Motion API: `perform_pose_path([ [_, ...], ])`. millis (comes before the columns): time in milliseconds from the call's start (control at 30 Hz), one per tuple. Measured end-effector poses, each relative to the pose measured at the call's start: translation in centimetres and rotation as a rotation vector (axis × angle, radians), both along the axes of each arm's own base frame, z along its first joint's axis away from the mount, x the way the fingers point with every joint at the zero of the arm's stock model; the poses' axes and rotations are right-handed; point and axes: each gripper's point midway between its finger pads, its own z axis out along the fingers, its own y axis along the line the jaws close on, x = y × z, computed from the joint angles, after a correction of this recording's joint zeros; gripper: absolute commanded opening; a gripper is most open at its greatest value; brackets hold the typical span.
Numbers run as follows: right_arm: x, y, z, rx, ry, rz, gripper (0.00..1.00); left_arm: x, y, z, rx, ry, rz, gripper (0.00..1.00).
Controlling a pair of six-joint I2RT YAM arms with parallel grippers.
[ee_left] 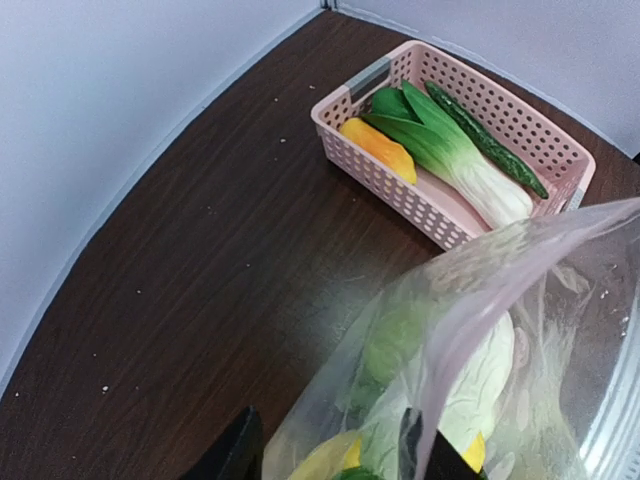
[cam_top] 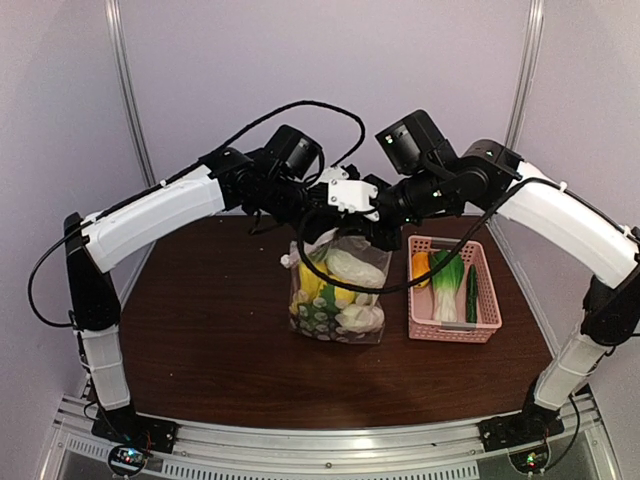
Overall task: Place the food in the zip-top bag and seal the zipper
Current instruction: Adjust the zipper food storage bag at the center of the board, then pass from the right arm to the left
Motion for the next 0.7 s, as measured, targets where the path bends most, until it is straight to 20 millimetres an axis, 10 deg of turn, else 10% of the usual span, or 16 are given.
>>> perform_pose_path([
  [200, 0.0, 0.0, 0.1, 0.018, -0.010, -0.002, 0.00, -0.3, 2.8, 5.6, -0.119, -0.115, 0.076, 0.82],
  [400, 0.2, 0.0, -0.4, 0.014, -0.015, -0.012, 0.00, -6.1, 12.7, 12.0, -0.489, -0.340, 0.209, 0.92],
  [533, 0.0, -0.2, 0.4, 0.037, -0.026, -0.016, 0.01, -8.6, 17.0, 10.6, -0.677, -0.399, 0.264, 0.92],
  [700, -0.3, -0.6, 1.3, 0.061, -0.024, -0.026, 0.01, -7.1, 15.7, 4.4, -0.618, -0.321, 0.292, 0.90],
])
